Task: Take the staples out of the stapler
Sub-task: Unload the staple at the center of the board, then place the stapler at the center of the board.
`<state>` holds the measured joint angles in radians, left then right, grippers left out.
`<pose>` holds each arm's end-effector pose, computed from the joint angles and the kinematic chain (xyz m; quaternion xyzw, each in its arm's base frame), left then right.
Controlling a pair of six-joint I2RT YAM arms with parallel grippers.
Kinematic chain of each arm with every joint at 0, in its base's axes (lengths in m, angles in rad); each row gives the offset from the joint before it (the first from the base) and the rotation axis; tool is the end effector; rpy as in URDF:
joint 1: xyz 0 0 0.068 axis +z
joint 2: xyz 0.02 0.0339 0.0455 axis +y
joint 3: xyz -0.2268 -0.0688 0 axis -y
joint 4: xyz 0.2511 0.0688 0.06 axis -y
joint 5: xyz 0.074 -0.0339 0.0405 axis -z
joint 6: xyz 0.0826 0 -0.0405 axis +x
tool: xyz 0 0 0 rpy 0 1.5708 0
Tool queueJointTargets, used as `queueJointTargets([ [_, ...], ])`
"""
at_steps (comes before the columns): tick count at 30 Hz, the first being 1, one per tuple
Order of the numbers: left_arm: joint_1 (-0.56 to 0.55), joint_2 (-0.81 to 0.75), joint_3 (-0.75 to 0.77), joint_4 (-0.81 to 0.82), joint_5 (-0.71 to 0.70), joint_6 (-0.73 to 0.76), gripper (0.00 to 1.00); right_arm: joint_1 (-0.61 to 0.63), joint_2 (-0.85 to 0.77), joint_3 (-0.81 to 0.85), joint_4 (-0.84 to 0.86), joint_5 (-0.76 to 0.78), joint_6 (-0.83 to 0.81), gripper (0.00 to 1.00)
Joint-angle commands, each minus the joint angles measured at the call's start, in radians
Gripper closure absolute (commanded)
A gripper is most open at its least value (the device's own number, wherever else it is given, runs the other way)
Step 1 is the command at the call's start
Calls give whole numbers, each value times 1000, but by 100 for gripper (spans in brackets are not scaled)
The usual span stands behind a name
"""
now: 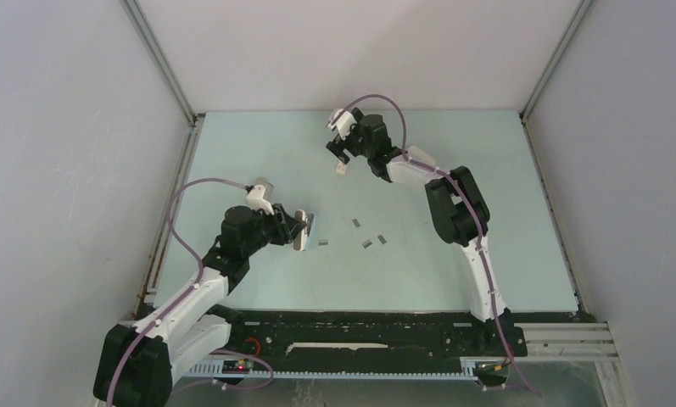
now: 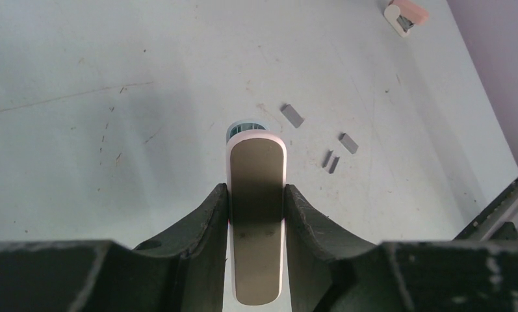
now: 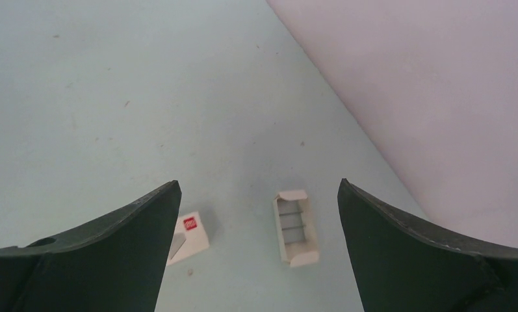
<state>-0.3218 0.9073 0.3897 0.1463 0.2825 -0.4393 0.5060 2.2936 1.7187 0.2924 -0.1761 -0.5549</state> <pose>0.2499 -0.1076 0.1644 0.0313 0.8205 -0.3155 0.4757 0.4850 0.2853 0.1541 -0.4485 0.6603 0.0557 0.5997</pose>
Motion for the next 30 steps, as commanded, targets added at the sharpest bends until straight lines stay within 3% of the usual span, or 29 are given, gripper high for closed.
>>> queueJointTargets([
  [1, 7, -23, -52, 164, -29, 36, 100, 14, 73, 121, -6, 43, -67, 0],
  [18, 8, -67, -61, 168, -37, 49, 100, 23, 211, 306, -126, 122, -94, 0],
  [30, 8, -63, -62, 180, -31, 50, 100, 12, 185, 320, -164, 88, -42, 0],
])
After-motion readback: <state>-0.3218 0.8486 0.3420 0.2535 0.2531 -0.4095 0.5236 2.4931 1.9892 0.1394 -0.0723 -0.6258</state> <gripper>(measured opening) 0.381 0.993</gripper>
